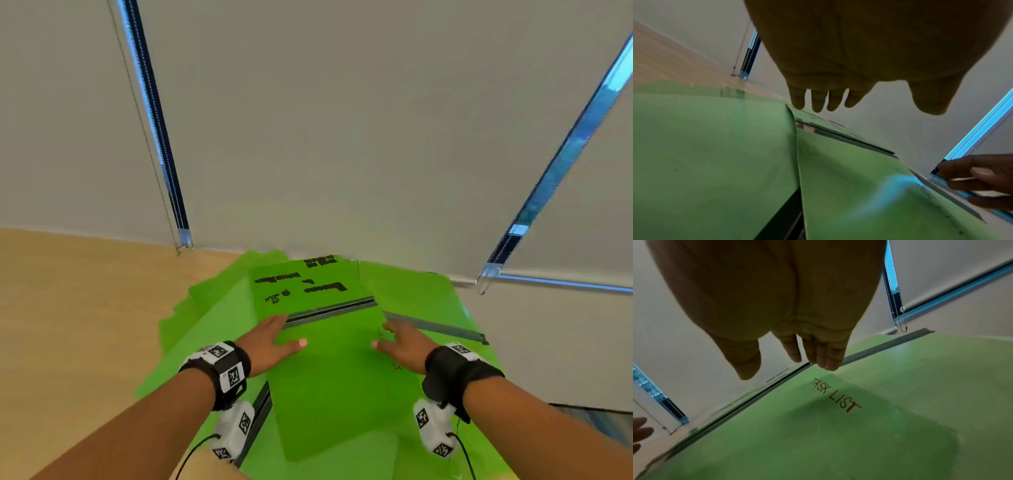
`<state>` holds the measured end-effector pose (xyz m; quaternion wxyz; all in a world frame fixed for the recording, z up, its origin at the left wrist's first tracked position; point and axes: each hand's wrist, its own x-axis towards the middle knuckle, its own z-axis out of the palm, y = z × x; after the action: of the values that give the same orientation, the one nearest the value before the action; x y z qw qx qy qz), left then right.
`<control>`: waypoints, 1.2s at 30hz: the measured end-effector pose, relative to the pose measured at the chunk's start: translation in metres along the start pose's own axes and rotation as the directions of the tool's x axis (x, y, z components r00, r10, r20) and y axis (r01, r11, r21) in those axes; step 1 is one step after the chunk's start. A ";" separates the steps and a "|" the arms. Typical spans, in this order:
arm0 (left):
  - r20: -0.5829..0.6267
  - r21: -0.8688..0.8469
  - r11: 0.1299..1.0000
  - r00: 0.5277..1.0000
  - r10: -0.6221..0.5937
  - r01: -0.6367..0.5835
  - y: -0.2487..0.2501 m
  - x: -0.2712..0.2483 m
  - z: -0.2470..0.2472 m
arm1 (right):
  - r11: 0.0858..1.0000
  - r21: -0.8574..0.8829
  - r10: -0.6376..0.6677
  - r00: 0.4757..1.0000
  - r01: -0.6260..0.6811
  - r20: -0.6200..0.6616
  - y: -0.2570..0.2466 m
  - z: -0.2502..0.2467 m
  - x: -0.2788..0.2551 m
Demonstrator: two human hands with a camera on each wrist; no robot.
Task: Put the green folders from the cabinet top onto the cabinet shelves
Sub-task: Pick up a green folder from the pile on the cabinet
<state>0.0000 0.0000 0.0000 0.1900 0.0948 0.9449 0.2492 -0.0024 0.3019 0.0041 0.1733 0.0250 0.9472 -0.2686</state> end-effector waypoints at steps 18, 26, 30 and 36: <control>-0.207 0.306 0.948 0.966 0.155 -0.086 -0.038 0.098 0.048 | 0.909 0.409 0.069 0.937 0.083 -0.343 0.048 0.035 0.081; -0.443 0.333 0.901 0.797 0.410 -0.279 -0.012 0.062 0.030 | 0.486 0.622 -0.386 0.789 0.614 -0.478 0.014 0.011 0.013; -0.597 0.405 0.853 0.612 0.519 -0.328 0.003 0.011 0.031 | 0.445 0.419 -0.460 0.604 0.791 -0.652 0.001 0.018 -0.043; -0.673 0.527 0.800 0.434 0.599 -0.287 0.027 -0.111 0.038 | 0.476 0.166 -0.468 0.409 0.863 -0.783 -0.016 0.038 -0.155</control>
<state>0.1185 0.0098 0.0174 -0.3597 0.2485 0.8882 0.1412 0.1528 0.2759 0.0345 -0.3083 -0.2386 0.7389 -0.5497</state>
